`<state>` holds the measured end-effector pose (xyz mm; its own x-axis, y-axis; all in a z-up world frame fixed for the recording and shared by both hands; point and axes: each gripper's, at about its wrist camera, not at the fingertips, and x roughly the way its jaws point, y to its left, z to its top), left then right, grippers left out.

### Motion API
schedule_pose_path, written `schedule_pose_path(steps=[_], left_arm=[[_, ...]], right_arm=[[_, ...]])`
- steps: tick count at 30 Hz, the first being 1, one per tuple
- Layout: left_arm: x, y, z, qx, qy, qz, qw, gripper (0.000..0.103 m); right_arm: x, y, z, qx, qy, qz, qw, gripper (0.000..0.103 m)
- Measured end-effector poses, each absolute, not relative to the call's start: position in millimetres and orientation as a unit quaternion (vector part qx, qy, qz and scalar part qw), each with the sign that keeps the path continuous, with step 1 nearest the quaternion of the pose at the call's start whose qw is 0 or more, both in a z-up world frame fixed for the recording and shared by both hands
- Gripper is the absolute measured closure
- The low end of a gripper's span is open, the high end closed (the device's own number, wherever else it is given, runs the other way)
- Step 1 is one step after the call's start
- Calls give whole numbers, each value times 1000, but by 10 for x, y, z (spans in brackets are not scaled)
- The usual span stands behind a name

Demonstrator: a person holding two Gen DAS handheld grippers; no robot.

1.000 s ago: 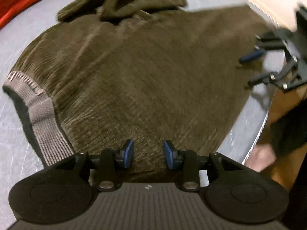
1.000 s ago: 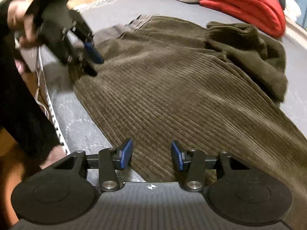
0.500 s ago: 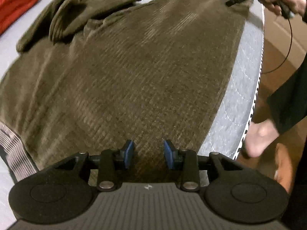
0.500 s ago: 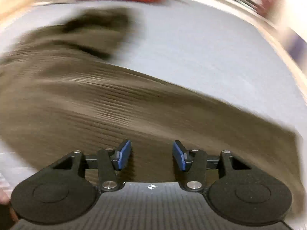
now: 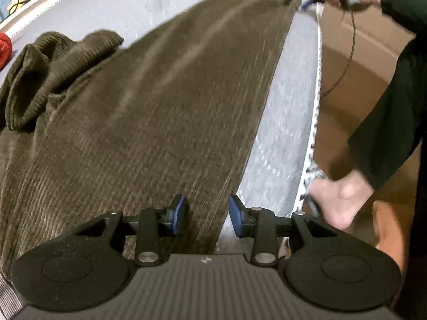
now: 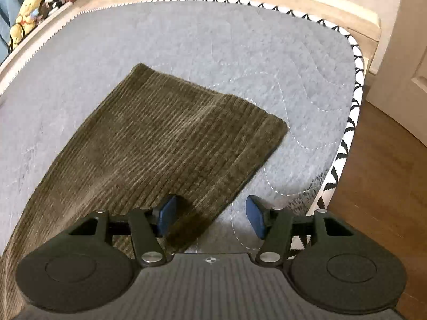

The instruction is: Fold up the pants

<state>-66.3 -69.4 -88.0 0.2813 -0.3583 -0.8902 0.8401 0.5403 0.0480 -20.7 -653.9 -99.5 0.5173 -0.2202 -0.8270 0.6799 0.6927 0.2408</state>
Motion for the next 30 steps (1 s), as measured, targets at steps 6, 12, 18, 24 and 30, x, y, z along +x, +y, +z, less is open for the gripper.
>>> schedule_pose_path(steps=[6, 12, 18, 24, 30], left_arm=[[-699, -685, -717, 275, 439, -409, 752, 96], [-734, -636, -704, 273, 452, -439, 727, 96], [-652, -521, -546, 229, 430, -433, 758, 86], [-434, -387, -511, 184, 425, -379, 801, 85], [-303, -336, -906, 186, 504, -330, 776, 83]], right_arm=[[-331, -6729, -935, 340, 372, -302, 809, 96], [-368, -6609, -745, 290, 368, -334, 818, 102], [-281, -6540, -802, 250, 386, -354, 814, 65], [-208, -6111, -506, 150, 313, -293, 891, 30], [13, -5673, -580, 156, 349, -132, 915, 32]])
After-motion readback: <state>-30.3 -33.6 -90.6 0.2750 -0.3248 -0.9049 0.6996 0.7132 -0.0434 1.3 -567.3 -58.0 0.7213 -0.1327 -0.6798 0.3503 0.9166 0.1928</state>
